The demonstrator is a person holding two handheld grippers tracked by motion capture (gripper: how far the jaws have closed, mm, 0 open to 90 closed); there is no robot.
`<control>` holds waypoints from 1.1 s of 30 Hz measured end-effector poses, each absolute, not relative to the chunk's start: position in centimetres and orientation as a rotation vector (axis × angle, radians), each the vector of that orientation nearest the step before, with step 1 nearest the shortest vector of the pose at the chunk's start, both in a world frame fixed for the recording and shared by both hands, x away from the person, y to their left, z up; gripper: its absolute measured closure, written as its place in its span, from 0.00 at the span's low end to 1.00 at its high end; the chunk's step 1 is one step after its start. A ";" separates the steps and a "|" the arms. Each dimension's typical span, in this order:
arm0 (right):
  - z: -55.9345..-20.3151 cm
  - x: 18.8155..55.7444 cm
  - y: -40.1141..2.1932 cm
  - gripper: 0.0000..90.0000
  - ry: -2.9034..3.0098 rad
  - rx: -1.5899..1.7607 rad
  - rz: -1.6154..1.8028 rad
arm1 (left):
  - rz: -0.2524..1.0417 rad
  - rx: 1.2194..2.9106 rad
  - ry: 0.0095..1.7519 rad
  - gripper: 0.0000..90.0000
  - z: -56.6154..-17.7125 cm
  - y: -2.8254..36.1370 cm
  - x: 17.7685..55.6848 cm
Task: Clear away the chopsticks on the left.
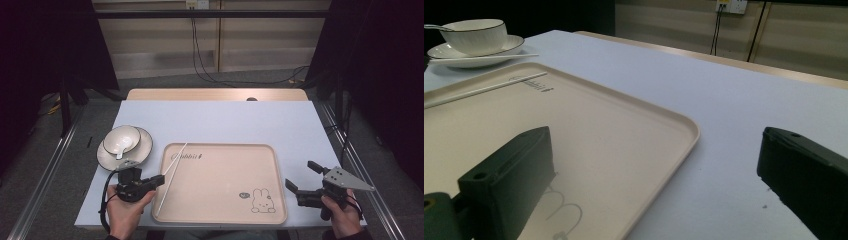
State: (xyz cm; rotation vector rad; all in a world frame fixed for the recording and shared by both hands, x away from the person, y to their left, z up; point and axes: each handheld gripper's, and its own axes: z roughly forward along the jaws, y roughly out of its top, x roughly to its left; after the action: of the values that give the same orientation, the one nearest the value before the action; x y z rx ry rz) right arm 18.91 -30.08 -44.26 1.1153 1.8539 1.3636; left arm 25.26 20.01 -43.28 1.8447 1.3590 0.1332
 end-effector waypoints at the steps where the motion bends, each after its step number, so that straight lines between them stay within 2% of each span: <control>1: -44.3 18.9 -30.1 0.02 1.854 1.113 1.364 | 0.129 1.845 1.367 0.94 -43.4 19.8 25.3; 15: -44.3 18.8 -30.1 0.02 1.851 1.117 1.365 | 0.179 1.895 1.459 0.94 -45.2 17.5 26.3; 33: -44.3 18.8 -30.1 0.01 1.856 1.115 1.366 | 0.123 1.928 1.514 0.94 -46.3 16.3 26.8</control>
State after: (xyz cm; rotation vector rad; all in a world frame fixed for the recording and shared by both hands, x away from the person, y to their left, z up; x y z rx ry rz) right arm 18.78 -30.12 -44.27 1.1146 1.8556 1.3656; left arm 26.82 16.33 -46.35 1.9283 1.5145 0.1230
